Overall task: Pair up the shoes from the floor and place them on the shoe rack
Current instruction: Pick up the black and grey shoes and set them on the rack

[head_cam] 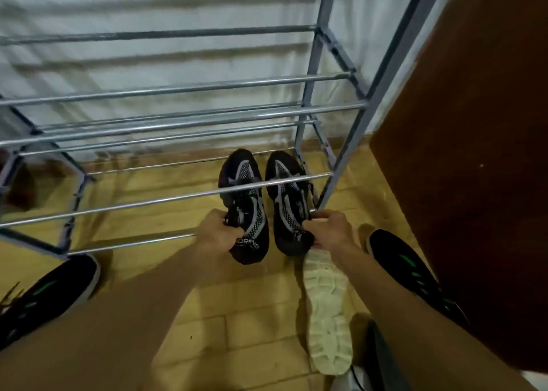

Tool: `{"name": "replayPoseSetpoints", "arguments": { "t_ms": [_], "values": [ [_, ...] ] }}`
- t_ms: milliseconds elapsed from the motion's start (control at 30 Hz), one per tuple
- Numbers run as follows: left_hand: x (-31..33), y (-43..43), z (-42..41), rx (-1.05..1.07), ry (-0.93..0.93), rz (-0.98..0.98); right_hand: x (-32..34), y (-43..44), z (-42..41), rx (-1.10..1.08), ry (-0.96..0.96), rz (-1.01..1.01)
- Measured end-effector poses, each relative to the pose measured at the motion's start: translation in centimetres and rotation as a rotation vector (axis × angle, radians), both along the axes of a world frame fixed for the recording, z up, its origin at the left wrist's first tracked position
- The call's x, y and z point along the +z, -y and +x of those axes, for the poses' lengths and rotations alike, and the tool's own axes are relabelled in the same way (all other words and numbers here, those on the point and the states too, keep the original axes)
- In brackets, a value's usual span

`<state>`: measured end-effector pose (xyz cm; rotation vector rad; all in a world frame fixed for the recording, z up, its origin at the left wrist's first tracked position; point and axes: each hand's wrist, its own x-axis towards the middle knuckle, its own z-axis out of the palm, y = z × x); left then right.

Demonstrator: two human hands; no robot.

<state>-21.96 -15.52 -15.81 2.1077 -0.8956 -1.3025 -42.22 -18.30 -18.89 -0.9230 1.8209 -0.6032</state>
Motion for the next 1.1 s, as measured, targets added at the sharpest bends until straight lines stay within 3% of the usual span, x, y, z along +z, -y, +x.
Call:
{"name": "replayPoseSetpoints", "arguments": {
  "t_ms": [267, 533, 667, 833, 1100],
  "values": [
    [-5.5, 6.4, 1.8, 0.048, -0.078, -0.018, -3.5, 4.5, 3.1, 0.005, -0.167, -0.133],
    [-6.6, 8.4, 0.6, 0.093, -0.207, -0.034, -5.0, 5.9, 3.7, -0.073, -0.243, -0.244],
    [-6.8, 8.3, 0.3, 0.061, -0.142, 0.016, -4.9, 5.8, 3.6, -0.037, -0.250, -0.263],
    [-4.7, 7.1, 0.1, -0.029, -0.090, 0.035, -3.5, 4.4, 2.7, 0.066, -0.170, -0.230],
    [3.8, 0.3, -3.1, -0.394, 0.039, 0.019, 1.8, -3.3, -4.4, 0.160, -0.034, -0.024]
  ]
}}
